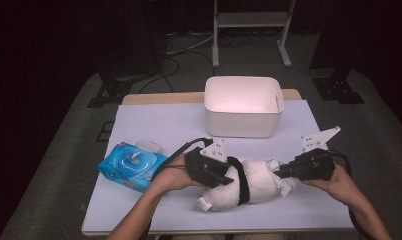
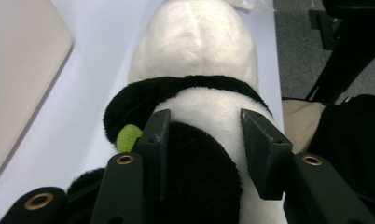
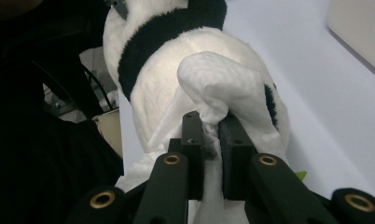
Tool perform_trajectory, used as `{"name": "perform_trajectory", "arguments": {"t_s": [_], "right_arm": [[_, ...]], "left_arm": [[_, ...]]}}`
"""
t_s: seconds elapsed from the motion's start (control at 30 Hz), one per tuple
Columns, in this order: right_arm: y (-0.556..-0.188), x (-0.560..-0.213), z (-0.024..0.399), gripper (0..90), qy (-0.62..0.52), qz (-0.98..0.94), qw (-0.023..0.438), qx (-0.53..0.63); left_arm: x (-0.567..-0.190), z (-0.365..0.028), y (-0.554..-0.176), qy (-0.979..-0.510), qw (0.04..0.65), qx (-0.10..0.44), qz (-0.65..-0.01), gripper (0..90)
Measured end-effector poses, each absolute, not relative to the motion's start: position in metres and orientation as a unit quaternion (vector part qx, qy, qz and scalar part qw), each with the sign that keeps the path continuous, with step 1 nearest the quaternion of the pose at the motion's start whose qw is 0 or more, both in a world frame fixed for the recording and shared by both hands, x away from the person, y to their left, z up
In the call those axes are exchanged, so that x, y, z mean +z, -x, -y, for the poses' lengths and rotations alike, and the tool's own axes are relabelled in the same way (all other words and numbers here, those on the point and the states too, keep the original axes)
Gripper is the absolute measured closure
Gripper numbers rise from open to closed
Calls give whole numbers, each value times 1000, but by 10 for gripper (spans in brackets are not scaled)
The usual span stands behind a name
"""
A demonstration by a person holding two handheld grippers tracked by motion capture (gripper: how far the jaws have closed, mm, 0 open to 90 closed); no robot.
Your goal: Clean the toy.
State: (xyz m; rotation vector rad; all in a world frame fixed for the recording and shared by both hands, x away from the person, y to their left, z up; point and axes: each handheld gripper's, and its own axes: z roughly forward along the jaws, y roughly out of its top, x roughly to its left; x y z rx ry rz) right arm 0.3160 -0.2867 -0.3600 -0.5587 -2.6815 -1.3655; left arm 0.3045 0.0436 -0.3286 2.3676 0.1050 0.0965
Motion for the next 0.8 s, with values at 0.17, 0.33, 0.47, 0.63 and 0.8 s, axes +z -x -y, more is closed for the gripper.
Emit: {"name": "perform_trajectory", "arguments": {"t_s": [0.17, 0.33, 0.47, 0.63, 0.8], "right_arm": [[-316, -344, 272, 811, 160, 888, 25, -431], [-321, -332, 252, 803, 136, 898, 27, -416], [-324, -338, 245, 813, 137, 903, 32, -406], [-320, -347, 252, 824, 149, 900, 40, -407], [-312, -352, 258, 826, 153, 897, 46, -413]], "left_arm": [[-333, -44, -301, -921, 386, 32, -38, 525], [-334, -44, -297, -921, 386, 31, -33, 518], [-334, -45, -298, -920, 387, 37, -39, 511], [-334, -38, -302, -921, 385, 40, -39, 500], [-329, -32, -305, -930, 364, 47, -29, 506]]}}
